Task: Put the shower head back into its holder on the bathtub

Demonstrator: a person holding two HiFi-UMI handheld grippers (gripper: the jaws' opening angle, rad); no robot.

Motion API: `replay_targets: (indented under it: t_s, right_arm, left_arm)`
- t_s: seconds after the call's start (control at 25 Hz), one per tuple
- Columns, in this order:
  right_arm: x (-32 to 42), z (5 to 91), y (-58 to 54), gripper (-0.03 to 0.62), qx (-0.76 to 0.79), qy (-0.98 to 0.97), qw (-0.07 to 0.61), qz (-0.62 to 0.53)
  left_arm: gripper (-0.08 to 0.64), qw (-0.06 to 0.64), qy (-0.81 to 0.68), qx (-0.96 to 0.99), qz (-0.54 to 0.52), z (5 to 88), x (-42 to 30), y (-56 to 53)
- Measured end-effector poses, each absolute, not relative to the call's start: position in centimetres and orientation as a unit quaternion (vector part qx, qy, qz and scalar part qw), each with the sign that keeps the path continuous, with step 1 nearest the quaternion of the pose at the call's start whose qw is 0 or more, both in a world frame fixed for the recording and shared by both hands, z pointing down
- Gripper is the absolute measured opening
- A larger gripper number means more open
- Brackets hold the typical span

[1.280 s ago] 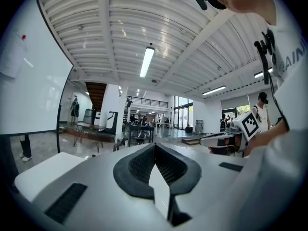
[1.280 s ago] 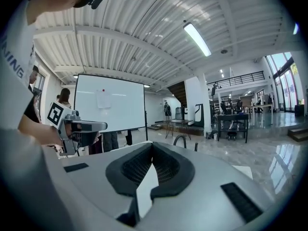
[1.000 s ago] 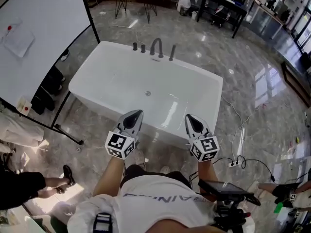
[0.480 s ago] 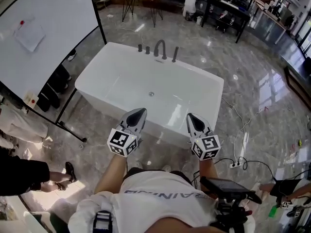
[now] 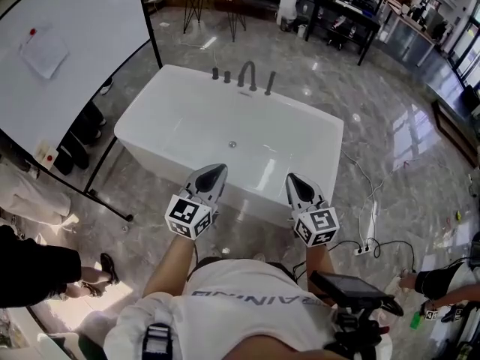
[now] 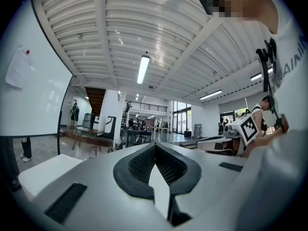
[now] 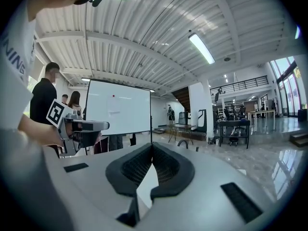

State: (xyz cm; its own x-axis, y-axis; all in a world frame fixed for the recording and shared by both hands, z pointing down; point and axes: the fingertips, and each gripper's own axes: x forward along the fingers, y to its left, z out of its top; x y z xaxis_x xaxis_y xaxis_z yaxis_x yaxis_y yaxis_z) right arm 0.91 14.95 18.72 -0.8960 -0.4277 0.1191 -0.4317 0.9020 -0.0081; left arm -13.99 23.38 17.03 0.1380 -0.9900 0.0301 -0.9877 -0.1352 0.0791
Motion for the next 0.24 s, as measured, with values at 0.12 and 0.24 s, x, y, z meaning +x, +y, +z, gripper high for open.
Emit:
replay_targets:
  t_s: [0.12, 0.24]
  right_arm:
    - [0.7, 19.0, 15.7, 0.012, 0.222, -0.973, 0.057, 0.018]
    - [0.4, 19.0, 16.3, 0.012, 0.223, -0.973, 0.058, 0.017]
  left_arm:
    - [0.017, 0.039, -0.653, 0.756, -0.012, 17.1, -14.1, 24.0]
    - [0.017, 0.039, -0.653, 0.756, -0.010, 17.0, -14.3, 24.6]
